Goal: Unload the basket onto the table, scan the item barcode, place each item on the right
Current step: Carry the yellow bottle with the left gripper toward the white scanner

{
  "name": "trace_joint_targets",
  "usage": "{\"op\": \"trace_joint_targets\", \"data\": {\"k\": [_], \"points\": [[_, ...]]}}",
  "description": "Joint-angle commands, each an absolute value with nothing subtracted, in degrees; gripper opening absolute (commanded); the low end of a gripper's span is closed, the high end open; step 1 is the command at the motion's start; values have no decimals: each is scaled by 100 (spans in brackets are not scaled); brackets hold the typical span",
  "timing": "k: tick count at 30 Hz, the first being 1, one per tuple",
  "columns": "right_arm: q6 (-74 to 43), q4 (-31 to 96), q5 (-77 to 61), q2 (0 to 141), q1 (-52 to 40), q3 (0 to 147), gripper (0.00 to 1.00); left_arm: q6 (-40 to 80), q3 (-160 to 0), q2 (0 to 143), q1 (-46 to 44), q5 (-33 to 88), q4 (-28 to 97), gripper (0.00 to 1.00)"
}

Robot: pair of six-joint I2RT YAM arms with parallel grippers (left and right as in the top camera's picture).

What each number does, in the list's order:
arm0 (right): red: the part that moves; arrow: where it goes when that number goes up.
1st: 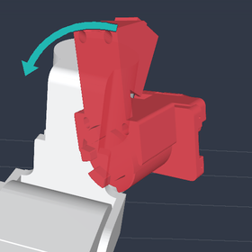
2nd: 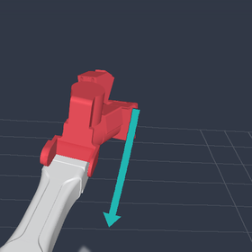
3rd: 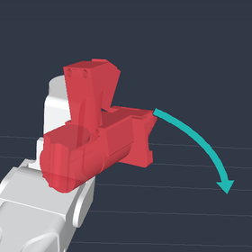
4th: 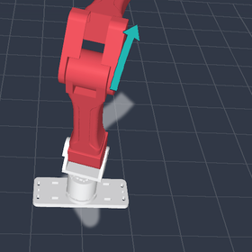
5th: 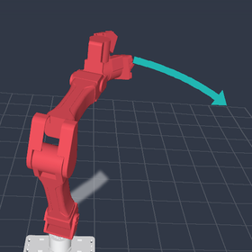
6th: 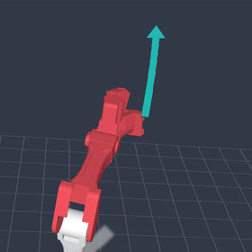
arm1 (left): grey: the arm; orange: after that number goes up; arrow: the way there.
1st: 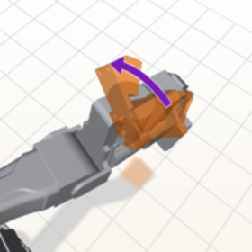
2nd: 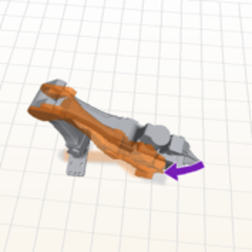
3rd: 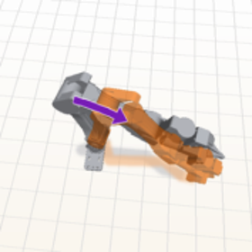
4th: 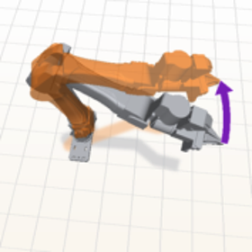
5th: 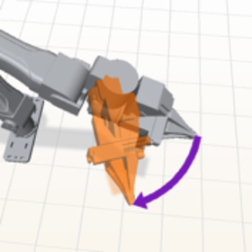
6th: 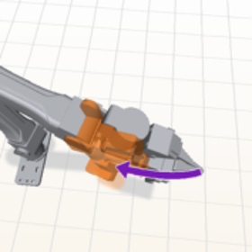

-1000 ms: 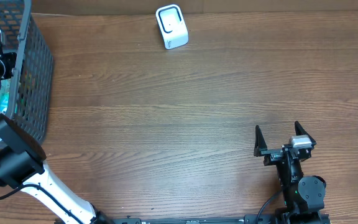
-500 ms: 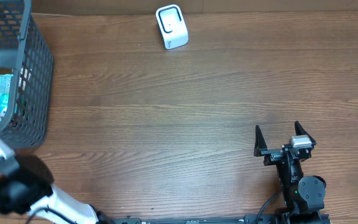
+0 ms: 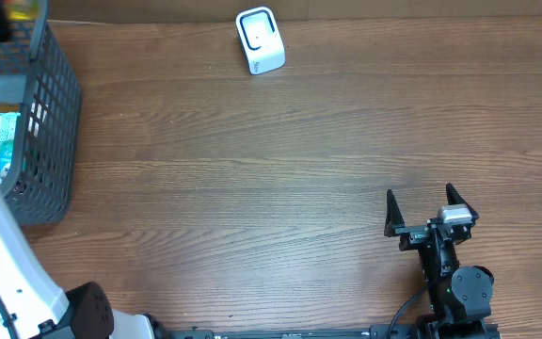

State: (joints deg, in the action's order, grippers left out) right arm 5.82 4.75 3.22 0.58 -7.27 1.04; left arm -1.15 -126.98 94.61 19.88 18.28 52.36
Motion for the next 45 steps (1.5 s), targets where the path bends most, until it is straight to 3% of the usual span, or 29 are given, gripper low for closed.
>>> {"op": "trace_joint_targets", "data": {"k": [1, 8, 18, 26, 36, 45], "points": [[589, 458, 329, 23, -722, 47, 100, 255, -12801, 9386, 1280, 1535, 5542, 27], [591, 458, 329, 23, -722, 47, 100, 1028, -12787, 9708, -478, 401, 6335, 24], [589, 458, 329, 23, -722, 47, 100, 2062, -12763, 10720, -2185, -604, 6578, 23], [589, 458, 329, 23, -722, 47, 100, 2934, -12763, 11721, -3048, -716, 6298, 25], [589, 458, 329, 23, -722, 47, 100, 3199, -12761, 12610, -4226, -2084, 5511, 27], [589, 458, 329, 23, -722, 47, 100, 3575, -12748, 13176, -4545, -2226, 5256, 28]]}}
